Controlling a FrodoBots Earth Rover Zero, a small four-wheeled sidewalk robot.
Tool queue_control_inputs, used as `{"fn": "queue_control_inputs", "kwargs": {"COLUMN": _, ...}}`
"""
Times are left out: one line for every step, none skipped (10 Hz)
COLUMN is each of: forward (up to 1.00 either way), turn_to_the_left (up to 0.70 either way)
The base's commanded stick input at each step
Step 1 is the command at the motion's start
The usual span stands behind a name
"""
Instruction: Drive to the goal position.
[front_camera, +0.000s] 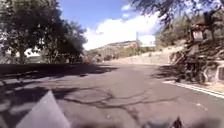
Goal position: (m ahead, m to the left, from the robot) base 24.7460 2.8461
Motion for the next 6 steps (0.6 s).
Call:
{"fn": "queue_control_inputs", "kwargs": {"forward": 0.7, "turn_to_the_left": -0.35}}
{"fn": "queue_control_inputs", "kwargs": {"forward": 0.7, "turn_to_the_left": -0.35}}
{"fn": "queue_control_inputs", "kwargs": {"forward": 0.7, "turn_to_the_left": -0.35}}
{"fn": "queue_control_inputs", "kwargs": {"forward": 0.7, "turn_to_the_left": -0.35}}
{"fn": "queue_control_inputs", "kwargs": {"forward": 0.7, "turn_to_the_left": -0.35}}
{"fn": "queue_control_inputs", "kwargs": {"forward": 0.7, "turn_to_the_left": -0.35}}
